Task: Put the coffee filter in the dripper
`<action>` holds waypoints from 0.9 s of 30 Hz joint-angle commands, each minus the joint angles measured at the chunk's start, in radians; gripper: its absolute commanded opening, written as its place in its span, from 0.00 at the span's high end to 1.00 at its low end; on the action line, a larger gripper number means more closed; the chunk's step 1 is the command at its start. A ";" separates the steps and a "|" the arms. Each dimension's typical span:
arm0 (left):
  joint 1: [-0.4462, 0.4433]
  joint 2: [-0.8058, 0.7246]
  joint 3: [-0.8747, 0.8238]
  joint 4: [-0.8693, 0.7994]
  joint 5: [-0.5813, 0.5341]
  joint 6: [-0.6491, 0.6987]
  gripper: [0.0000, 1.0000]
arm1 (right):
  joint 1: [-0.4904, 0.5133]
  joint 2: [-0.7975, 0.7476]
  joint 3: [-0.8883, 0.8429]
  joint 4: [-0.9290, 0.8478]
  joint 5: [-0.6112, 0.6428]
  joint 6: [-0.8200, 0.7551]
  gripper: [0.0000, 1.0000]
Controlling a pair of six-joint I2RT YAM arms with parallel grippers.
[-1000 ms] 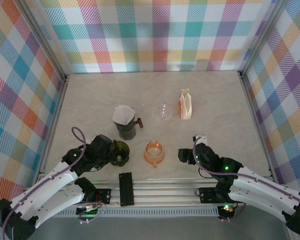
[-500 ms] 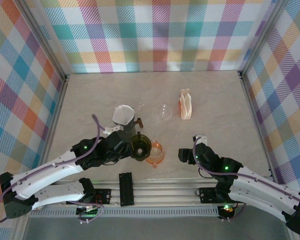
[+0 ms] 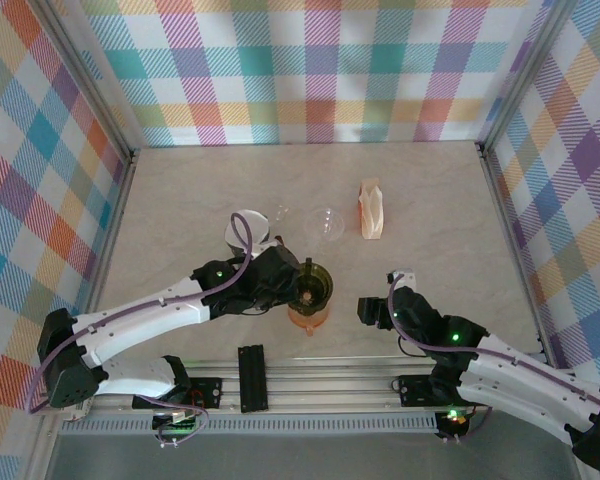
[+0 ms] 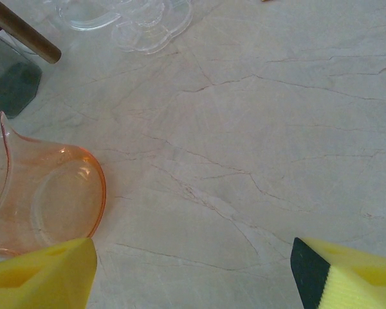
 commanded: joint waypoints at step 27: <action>0.077 -0.017 -0.070 0.098 0.070 -0.002 0.95 | -0.002 -0.005 0.012 -0.012 0.009 0.009 0.19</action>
